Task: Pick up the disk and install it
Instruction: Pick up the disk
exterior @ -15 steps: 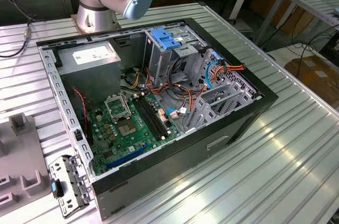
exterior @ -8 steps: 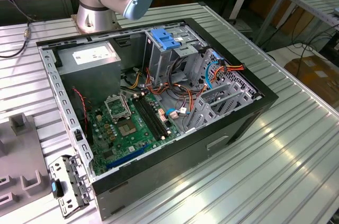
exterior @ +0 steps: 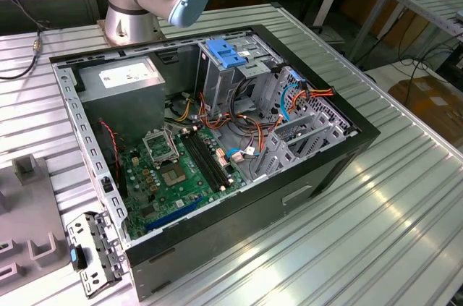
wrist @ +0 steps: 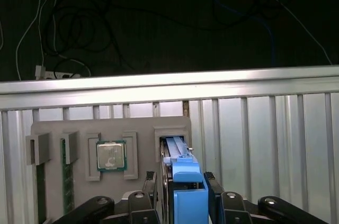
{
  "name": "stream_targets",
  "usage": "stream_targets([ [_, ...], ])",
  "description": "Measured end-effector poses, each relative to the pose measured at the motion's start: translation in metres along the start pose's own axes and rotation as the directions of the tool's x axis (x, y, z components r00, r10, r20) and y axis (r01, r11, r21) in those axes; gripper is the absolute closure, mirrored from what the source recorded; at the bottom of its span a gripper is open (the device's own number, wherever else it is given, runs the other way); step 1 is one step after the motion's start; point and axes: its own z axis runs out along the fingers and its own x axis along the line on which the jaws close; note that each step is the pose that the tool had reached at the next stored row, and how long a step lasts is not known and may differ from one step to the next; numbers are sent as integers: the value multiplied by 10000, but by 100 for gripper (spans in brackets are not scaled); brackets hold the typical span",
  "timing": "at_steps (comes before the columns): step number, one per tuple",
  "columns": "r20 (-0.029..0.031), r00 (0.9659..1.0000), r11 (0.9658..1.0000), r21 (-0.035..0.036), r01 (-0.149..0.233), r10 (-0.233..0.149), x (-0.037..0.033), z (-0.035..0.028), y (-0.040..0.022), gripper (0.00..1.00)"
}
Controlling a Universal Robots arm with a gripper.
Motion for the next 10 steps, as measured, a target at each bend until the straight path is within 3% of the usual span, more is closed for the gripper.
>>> stream_targets([
  [6, -65, 10000, 10000, 4, -20, 20, 0, 9, -4, 52],
  [10, -68, 10000, 10000, 6, -22, 22, 0, 26, -4, 52],
])
